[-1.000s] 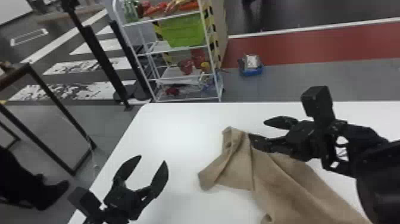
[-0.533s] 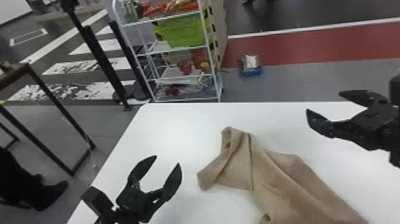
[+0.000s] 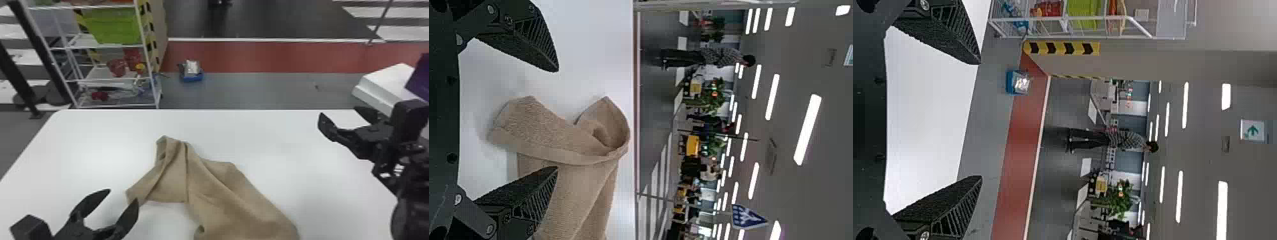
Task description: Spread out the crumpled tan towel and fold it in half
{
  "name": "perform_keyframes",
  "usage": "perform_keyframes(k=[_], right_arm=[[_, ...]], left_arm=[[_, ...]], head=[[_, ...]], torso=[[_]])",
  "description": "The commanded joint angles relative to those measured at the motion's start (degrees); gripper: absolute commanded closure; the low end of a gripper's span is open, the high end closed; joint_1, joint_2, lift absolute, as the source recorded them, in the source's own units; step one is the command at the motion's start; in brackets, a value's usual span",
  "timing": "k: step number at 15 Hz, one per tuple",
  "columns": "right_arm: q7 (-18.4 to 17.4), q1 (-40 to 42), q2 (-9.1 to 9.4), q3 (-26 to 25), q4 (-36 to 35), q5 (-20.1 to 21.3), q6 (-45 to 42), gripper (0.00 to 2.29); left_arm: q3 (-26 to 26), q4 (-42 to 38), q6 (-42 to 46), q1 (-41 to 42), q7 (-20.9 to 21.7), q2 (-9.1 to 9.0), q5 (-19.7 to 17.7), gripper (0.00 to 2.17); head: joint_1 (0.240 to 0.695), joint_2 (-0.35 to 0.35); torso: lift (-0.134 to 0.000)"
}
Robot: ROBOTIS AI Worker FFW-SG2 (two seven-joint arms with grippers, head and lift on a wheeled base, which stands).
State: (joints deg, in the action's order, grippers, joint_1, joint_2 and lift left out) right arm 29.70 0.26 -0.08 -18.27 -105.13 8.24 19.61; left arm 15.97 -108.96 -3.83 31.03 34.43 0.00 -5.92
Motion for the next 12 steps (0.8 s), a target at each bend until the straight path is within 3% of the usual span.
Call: perform_keyframes(k=[1, 3, 8, 12], right_arm=[[0.0, -0.5, 0.14, -5.5, 0.9, -2.8, 0.2, 0.06], [-0.2, -0.7, 0.14, -8.1, 1.5, -4.1, 1.1, 0.06], [0.0, -0.4, 0.14, -10.6, 4.1, -8.6, 3.7, 0.06], [0.4, 0.0, 0.14, -10.6, 4.3, -9.2, 3.9, 0.06]], left_arm=[[-1.6, -1.3, -5.5, 0.2, -0.2, -0.15, 1.4, 0.21], [-3.3, -1.3, -5.6, 0.2, -1.6, -0.15, 2.9, 0.21], [-7.4, -1.4, -3.2, 0.1, -6.4, -0.15, 5.6, 0.21], [-9.3, 0.1, 0.2, -0.6, -11.1, -0.15, 10.7, 0.26]], head=[[0.695, -0.048], [0.695, -0.126], [0.695, -0.215], [0.695, -0.222]], torso=[[-0.124], [-0.124], [-0.124], [-0.124]])
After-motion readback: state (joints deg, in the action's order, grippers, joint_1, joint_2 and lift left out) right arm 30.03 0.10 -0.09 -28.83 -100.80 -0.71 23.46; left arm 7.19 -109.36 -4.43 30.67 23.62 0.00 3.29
